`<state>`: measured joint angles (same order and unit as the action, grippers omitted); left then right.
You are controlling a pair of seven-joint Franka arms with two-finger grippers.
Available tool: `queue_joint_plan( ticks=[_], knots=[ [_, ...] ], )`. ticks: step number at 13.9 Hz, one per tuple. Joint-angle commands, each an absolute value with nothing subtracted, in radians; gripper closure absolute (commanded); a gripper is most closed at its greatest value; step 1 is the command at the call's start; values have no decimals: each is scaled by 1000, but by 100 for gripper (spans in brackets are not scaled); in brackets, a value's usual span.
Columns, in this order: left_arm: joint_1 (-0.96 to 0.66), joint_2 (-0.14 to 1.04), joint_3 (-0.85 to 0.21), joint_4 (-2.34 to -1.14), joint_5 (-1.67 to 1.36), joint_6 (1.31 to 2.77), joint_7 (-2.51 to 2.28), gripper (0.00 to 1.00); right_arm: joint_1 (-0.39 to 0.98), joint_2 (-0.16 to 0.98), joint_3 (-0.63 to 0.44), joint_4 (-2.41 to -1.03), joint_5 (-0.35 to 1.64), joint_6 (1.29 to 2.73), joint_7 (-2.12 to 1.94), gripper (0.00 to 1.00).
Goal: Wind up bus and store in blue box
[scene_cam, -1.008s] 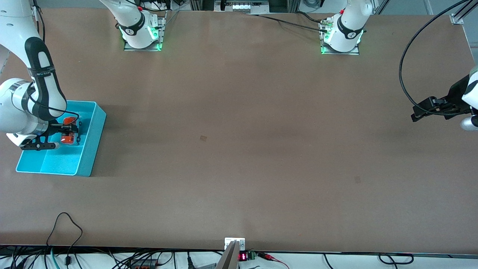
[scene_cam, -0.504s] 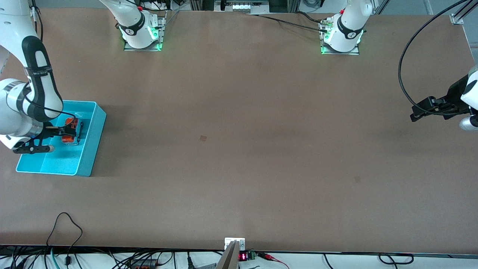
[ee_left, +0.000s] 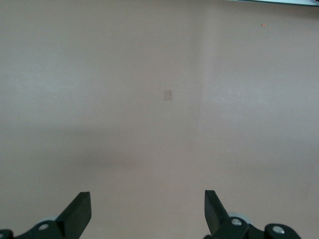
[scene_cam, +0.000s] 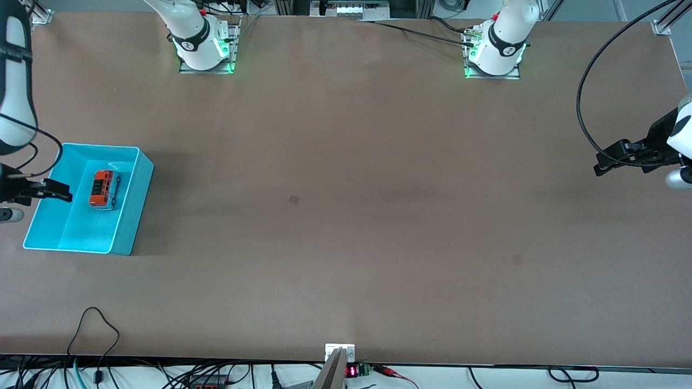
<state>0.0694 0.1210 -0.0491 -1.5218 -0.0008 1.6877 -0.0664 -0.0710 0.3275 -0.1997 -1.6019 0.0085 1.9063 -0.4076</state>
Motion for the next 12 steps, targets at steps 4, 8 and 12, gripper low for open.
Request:
queue_joint_plan(
  ticks=[4, 8, 12],
  knots=[
    [75, 117, -44, -1520, -20, 1686, -43, 0, -60, 206, -40, -1485, -43, 1646, -358, 0],
    [75, 117, -44, -1519, -21, 1686, -43, 0, -60, 180, 29, -1434, -48, 1539, -137, 0],
    [75, 117, -44, -1519, -20, 1698, -43, 0, -64, 141, 46, -1424, -14, 1494, -74, 0]
  ],
)
